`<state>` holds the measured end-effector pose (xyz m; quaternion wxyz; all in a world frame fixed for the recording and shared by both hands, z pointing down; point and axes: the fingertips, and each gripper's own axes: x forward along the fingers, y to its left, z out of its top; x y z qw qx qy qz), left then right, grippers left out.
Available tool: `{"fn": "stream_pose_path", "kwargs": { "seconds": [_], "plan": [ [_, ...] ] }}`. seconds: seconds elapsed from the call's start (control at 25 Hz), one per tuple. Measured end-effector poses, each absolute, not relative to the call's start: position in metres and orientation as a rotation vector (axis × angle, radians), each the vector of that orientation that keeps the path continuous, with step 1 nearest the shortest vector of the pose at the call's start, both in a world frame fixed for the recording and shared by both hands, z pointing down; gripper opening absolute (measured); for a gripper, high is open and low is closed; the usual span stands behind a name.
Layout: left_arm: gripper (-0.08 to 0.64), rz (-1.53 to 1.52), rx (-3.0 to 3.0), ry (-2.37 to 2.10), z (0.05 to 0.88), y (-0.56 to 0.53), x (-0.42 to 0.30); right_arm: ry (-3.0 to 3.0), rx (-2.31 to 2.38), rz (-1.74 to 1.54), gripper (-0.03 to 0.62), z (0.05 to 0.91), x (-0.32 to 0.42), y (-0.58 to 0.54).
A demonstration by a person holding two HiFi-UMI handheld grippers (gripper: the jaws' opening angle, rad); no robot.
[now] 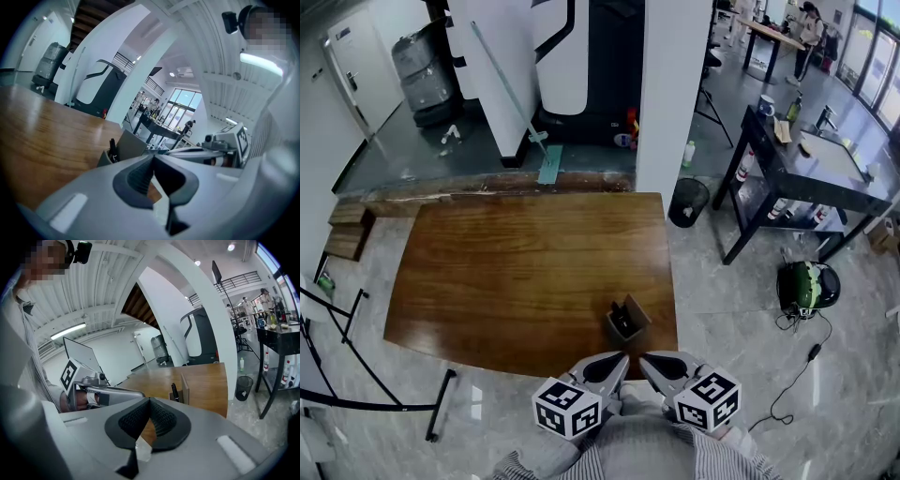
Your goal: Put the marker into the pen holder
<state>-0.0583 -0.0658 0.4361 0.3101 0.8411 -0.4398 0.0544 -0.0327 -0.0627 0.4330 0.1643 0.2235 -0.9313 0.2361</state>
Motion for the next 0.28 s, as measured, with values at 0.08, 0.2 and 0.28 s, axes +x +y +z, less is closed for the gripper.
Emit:
{"fn": "stream_pose_path", "kwargs": {
  "seconds": [0.08, 0.2, 0.28],
  "plan": [
    [0.008, 0.139, 2.218, -1.163, 0.4361, -0.0677, -0.0598, -2.653, 0.630, 0.669, -0.002, 0.4334, -0.0344, -0.0632],
    [0.008, 0.151, 2.226, -1.154, 0.4365, -0.0690, -0.0594, -2.652, 0.624, 0.663, -0.002, 0.4335, -0.0367, -0.0644],
    [0.008, 0.160, 2.230, -1.145, 0.4376, -0.0682, -0.0576, -2.649, 0.623, 0.663, -0.002, 0.4340, -0.0371, -0.0643]
  ]
}}
